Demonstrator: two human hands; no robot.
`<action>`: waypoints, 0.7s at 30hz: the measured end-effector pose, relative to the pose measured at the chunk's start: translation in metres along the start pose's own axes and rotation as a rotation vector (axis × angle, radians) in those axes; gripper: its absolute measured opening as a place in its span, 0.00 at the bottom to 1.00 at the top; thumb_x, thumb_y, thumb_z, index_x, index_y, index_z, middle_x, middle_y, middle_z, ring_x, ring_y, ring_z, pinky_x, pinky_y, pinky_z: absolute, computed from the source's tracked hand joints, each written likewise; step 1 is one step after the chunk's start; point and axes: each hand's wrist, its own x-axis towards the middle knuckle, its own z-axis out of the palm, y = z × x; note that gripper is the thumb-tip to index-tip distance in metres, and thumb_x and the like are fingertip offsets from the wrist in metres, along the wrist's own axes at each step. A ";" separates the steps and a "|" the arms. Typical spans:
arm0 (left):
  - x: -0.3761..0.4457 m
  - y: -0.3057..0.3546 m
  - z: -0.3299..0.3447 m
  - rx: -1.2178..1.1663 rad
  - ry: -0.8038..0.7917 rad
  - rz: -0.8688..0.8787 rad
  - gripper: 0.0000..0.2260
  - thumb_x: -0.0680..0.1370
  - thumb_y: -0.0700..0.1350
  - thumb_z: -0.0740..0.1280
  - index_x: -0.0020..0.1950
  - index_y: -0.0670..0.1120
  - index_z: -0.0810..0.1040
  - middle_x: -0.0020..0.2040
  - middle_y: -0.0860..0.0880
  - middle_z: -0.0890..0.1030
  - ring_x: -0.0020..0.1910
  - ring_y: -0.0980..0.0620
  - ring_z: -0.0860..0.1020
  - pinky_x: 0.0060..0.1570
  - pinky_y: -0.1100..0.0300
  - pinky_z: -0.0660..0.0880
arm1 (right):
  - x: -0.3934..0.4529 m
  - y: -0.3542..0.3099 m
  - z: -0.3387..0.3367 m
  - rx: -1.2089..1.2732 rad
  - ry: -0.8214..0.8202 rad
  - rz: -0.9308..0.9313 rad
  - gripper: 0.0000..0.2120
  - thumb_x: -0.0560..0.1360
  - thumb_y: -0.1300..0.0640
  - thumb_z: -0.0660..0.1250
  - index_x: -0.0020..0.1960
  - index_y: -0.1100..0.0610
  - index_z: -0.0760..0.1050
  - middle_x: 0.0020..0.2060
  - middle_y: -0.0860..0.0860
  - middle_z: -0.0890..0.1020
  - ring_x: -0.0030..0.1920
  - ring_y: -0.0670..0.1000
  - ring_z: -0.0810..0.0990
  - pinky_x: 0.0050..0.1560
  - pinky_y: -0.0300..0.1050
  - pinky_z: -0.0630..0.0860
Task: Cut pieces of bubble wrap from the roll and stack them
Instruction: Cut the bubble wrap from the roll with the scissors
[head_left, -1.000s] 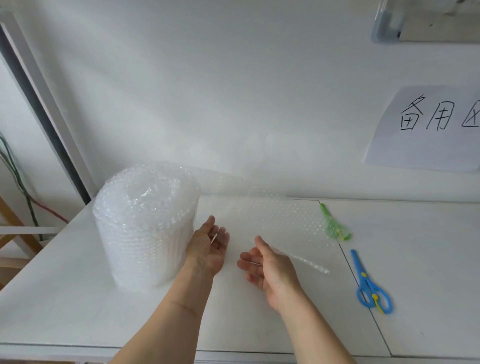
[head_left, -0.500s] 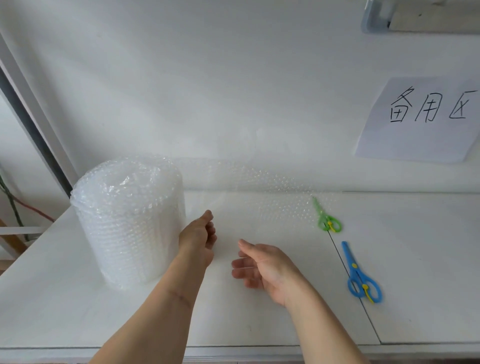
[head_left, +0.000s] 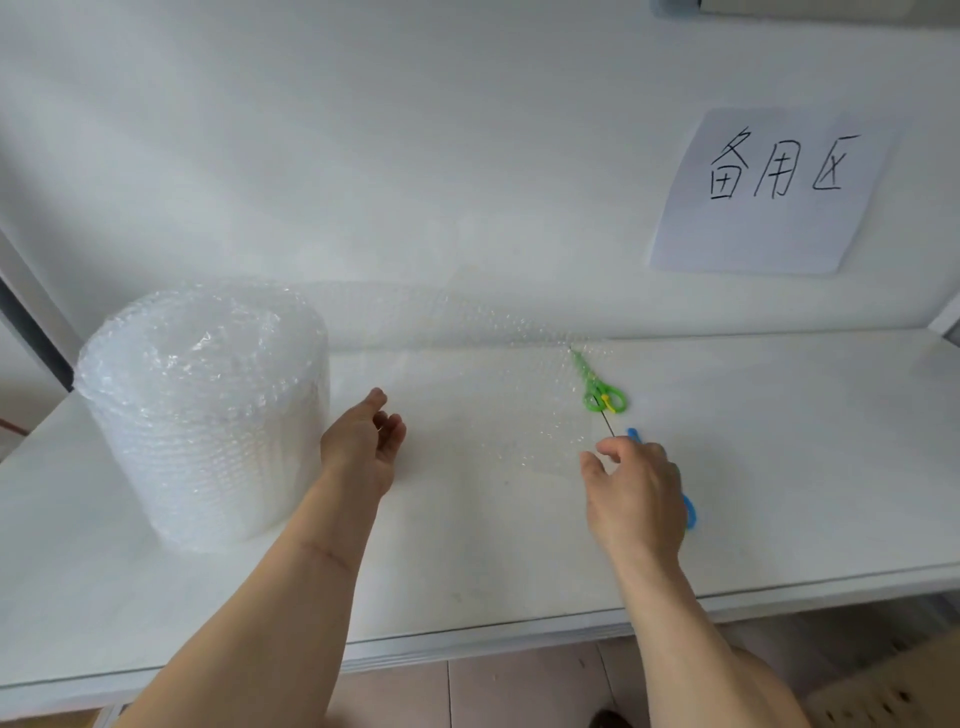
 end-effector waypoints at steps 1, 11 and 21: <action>0.000 0.001 0.000 0.010 0.003 -0.002 0.05 0.74 0.40 0.73 0.43 0.41 0.78 0.35 0.48 0.74 0.32 0.51 0.75 0.33 0.61 0.78 | 0.002 0.006 -0.003 -0.081 0.007 0.024 0.14 0.77 0.47 0.64 0.60 0.51 0.78 0.56 0.54 0.77 0.57 0.58 0.74 0.53 0.50 0.73; -0.001 0.005 -0.004 0.031 -0.032 -0.040 0.05 0.74 0.41 0.73 0.45 0.42 0.78 0.37 0.47 0.75 0.34 0.51 0.76 0.35 0.60 0.78 | 0.002 0.020 -0.006 -0.178 -0.156 0.022 0.12 0.80 0.53 0.61 0.62 0.51 0.75 0.58 0.54 0.73 0.56 0.57 0.76 0.56 0.49 0.72; -0.003 0.007 -0.009 0.002 -0.056 -0.068 0.04 0.75 0.40 0.72 0.43 0.42 0.78 0.37 0.47 0.75 0.36 0.50 0.77 0.37 0.59 0.78 | 0.001 0.014 -0.006 -0.272 -0.172 -0.030 0.11 0.78 0.54 0.64 0.60 0.50 0.76 0.58 0.53 0.73 0.58 0.57 0.73 0.55 0.47 0.70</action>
